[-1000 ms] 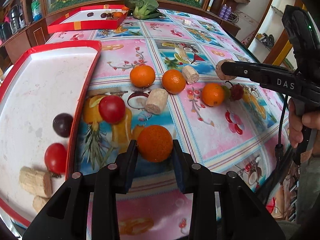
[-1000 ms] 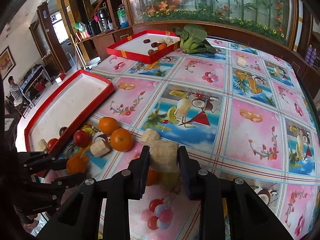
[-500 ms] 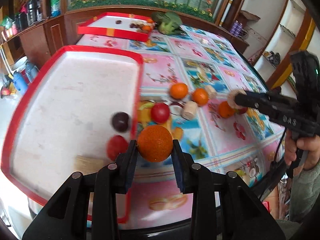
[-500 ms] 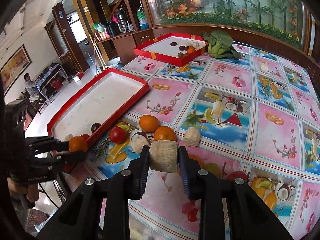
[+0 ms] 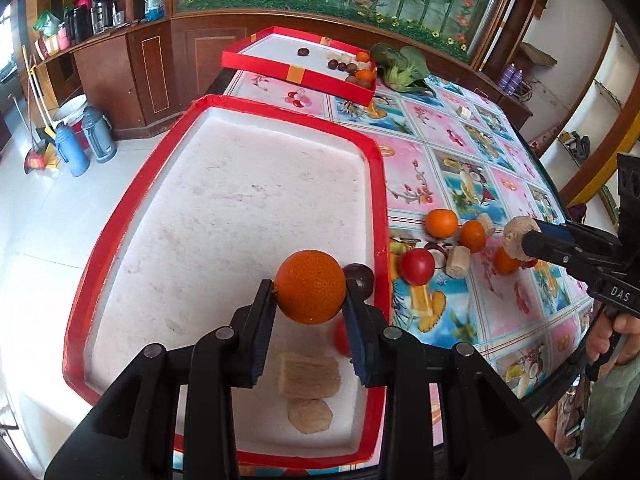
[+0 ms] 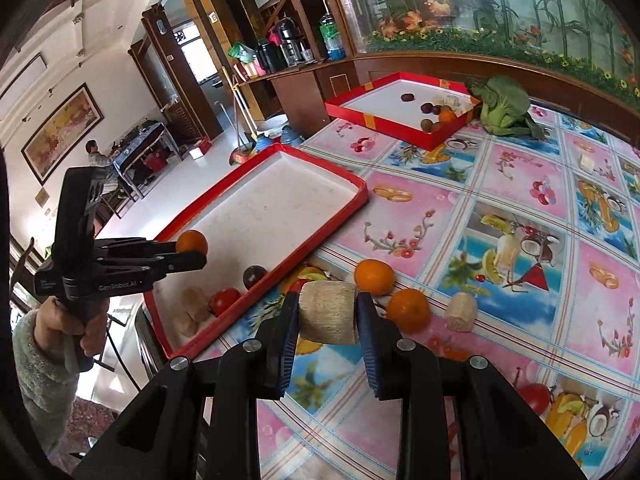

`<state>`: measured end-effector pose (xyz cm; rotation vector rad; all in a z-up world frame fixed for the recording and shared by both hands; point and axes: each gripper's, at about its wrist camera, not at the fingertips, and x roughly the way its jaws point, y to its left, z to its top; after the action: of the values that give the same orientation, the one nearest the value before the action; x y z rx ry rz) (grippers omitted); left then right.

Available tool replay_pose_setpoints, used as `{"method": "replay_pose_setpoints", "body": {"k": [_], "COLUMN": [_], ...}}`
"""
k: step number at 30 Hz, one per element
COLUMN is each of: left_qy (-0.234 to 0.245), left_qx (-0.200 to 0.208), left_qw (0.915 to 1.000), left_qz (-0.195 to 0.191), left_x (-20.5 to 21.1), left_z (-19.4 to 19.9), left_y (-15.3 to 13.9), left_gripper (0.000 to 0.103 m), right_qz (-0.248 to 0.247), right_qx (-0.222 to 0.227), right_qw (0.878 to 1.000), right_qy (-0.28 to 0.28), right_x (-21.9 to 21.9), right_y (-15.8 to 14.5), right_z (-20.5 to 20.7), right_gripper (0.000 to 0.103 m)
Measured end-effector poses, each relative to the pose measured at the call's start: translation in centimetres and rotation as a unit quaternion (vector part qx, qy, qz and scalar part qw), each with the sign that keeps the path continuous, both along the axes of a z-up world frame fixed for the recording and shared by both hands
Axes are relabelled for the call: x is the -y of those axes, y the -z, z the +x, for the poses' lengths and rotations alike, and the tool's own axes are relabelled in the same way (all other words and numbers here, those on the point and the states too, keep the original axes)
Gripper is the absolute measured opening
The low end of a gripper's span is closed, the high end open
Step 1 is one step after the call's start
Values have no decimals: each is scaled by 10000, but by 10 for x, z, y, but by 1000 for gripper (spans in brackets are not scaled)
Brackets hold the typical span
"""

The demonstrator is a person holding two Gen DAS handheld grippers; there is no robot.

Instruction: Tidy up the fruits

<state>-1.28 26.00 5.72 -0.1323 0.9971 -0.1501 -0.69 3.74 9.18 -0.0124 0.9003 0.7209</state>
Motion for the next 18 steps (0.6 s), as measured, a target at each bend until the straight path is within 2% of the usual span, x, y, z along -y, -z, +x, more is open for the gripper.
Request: {"method": "replay_pose_setpoints", "body": {"k": [9,18], "left_qy": [10,86], "left_qx": [-124,-174], "left_qw": [9999,9998], "left_qz": [-21,-96], "left_x": [-6,-1], "left_z": [0,7], "left_y": [17,25], "left_gripper": [31,31], "right_qz": [-31,-206], "right_qx": [-138,-303], "right_qw": [9984,9953], "right_qy": [-547,-893], "right_x": [-58,-108], "right_y": [3,28], "right_z": [22,51], "right_gripper": [29,29]}}
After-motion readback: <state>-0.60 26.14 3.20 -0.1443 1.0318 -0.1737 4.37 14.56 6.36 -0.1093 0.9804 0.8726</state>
